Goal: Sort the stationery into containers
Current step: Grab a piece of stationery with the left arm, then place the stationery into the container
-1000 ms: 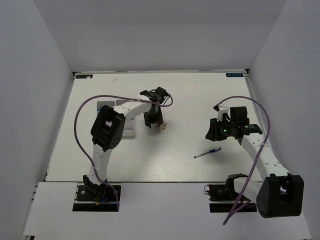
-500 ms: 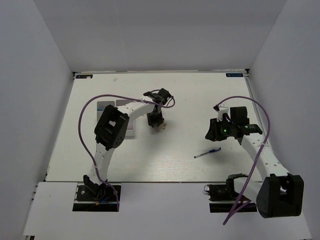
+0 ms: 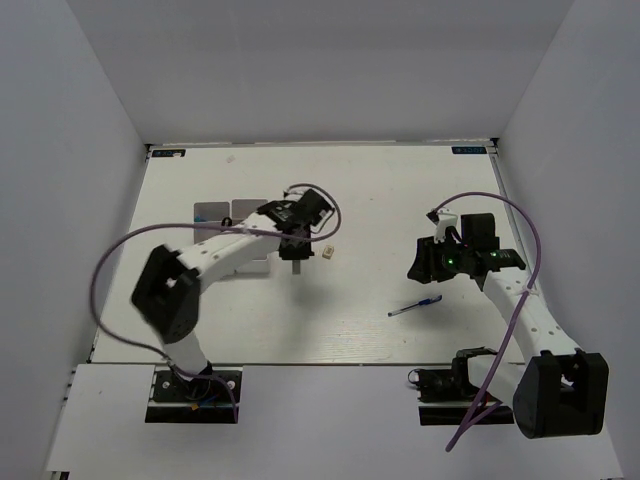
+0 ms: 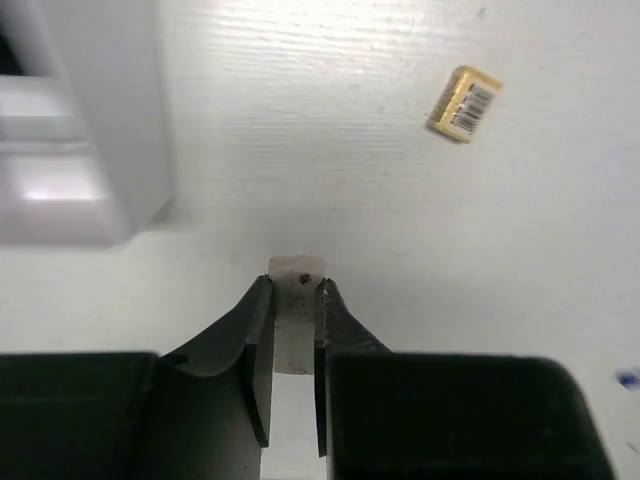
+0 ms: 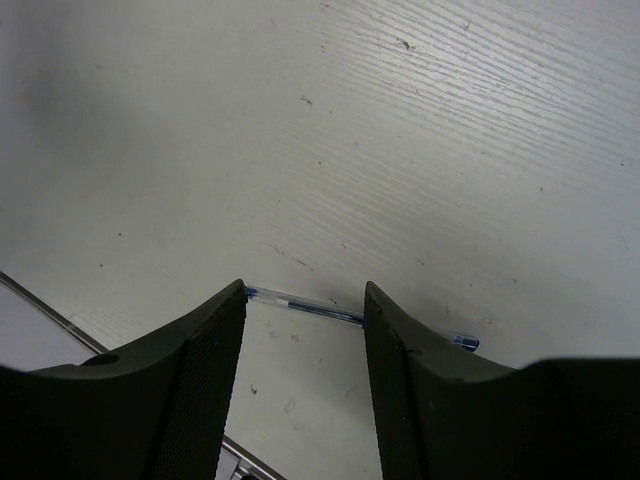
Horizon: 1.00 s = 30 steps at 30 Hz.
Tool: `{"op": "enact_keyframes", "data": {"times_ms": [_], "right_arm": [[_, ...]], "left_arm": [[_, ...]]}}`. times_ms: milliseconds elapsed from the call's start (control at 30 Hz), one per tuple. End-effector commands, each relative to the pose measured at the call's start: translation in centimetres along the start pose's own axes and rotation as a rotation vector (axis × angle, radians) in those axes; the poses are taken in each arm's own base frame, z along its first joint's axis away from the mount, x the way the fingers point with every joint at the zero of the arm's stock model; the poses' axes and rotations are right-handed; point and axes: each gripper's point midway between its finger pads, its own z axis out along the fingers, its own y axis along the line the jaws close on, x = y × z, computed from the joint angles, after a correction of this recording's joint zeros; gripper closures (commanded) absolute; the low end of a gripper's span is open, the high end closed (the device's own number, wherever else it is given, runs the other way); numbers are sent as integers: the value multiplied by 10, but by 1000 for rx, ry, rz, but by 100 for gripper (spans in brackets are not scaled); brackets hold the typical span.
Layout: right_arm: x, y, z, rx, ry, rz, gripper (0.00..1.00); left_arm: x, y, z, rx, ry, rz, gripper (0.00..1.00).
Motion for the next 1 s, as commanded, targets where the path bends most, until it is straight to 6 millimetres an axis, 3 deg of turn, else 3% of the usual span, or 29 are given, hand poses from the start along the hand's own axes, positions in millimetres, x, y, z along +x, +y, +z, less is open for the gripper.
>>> {"op": "enact_keyframes", "data": {"times_ms": [0, 33, 67, 133, 300, 400, 433, 633, 967], "right_arm": [[-17, 6, -9, -14, -48, -33, 46], [-17, 6, -10, -16, -51, -35, 46], [-16, 6, -9, -16, -49, -35, 46], [-17, 6, -10, -18, -51, -35, 46], [-17, 7, -10, -25, -53, -33, 49], [-16, 10, -9, -41, -50, -39, 93], [-15, 10, -9, -45, -49, -39, 100], [-15, 10, -9, -43, -54, -41, 100], [-12, 9, -6, -47, -40, -39, 100]], "left_arm": [[-43, 49, -68, 22, -220, -112, 100], [-26, 66, -59, -5, -188, -116, 100], [-31, 83, -69, 1, -220, -174, 100], [-23, 112, -76, 10, -229, -245, 100], [-15, 174, -67, -49, -202, -387, 99], [-16, 191, -56, -60, -173, -440, 99], [-14, 195, -51, -62, -148, -458, 98], [-30, 206, -33, -93, -136, -485, 96], [-54, 218, -24, -121, -147, -518, 86]]}}
